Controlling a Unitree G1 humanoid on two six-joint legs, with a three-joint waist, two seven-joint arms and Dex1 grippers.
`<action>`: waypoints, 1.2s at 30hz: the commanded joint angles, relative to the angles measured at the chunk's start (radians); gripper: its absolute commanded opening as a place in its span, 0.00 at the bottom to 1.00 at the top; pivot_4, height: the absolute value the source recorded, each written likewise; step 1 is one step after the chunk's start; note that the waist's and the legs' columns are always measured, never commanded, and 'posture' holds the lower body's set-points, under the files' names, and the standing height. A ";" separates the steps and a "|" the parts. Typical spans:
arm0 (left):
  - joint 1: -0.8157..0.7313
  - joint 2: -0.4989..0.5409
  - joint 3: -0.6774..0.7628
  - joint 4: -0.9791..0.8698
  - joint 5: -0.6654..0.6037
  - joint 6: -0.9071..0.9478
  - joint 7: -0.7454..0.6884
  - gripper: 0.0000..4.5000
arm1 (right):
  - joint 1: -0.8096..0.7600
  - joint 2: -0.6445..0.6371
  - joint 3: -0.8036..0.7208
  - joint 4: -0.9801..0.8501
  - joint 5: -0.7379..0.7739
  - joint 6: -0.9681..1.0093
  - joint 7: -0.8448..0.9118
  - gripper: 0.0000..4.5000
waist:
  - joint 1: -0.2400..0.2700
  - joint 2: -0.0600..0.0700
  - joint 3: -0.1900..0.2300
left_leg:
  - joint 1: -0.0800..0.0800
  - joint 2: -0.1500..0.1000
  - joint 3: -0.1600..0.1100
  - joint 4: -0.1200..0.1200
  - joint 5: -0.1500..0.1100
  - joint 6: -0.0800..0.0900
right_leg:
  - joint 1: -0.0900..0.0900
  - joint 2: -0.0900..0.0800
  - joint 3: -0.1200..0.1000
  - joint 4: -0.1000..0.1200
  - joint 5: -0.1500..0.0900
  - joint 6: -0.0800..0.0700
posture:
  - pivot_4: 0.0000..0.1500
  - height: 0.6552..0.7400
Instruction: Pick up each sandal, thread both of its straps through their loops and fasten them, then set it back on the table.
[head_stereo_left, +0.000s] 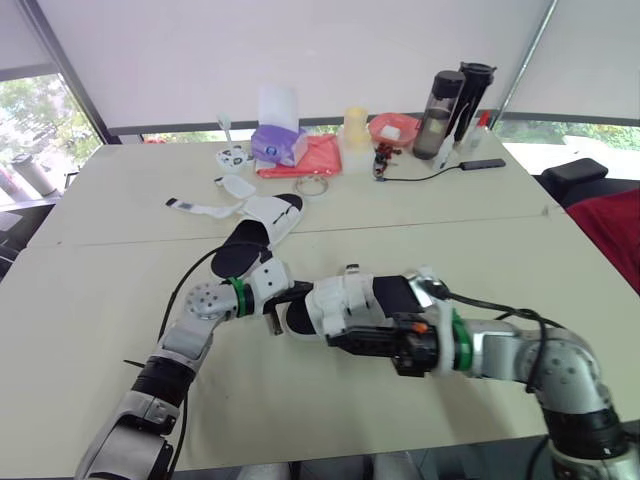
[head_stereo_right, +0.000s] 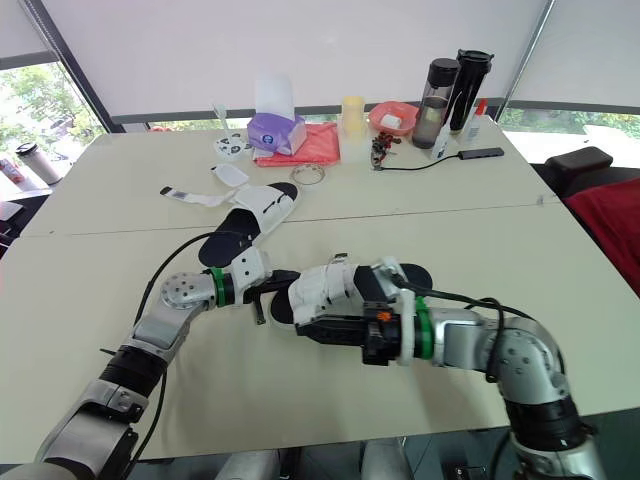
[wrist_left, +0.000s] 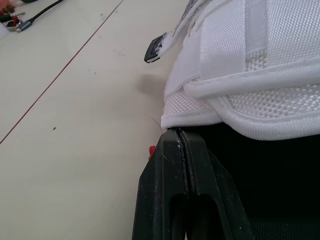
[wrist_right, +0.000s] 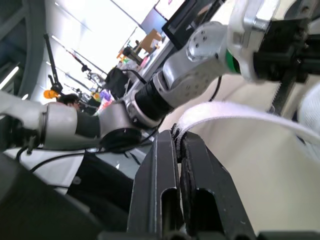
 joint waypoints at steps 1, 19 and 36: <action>0.037 0.000 -0.034 0.030 0.033 0.046 -0.006 0.00 | -0.028 0.047 0.030 -0.003 -0.016 -0.026 -0.031 0.02 | 0.001 0.000 0.000 | 0.000 0.000 0.000 0.000 0.000 0.000 | 0.000 0.000 0.000 0.000 0.000 0.000 | 1.00 1.00; 0.059 -0.002 -0.034 -0.004 0.030 0.068 -0.007 0.00 | -0.041 0.165 -0.087 0.128 0.053 -0.056 -0.175 0.75 | -0.001 0.000 0.000 | 0.002 0.000 0.000 0.000 0.000 0.000 | 0.000 0.001 0.001 0.002 0.001 0.000 | 1.00 1.00; 0.050 -0.001 -0.032 -0.002 0.029 0.073 -0.016 0.00 | -0.127 -0.241 0.225 -0.066 -0.639 -0.493 0.302 0.99 | 0.000 0.001 0.000 | 0.002 0.000 0.001 0.000 0.000 0.000 | 0.001 0.001 0.000 0.001 0.000 0.002 | 1.00 1.00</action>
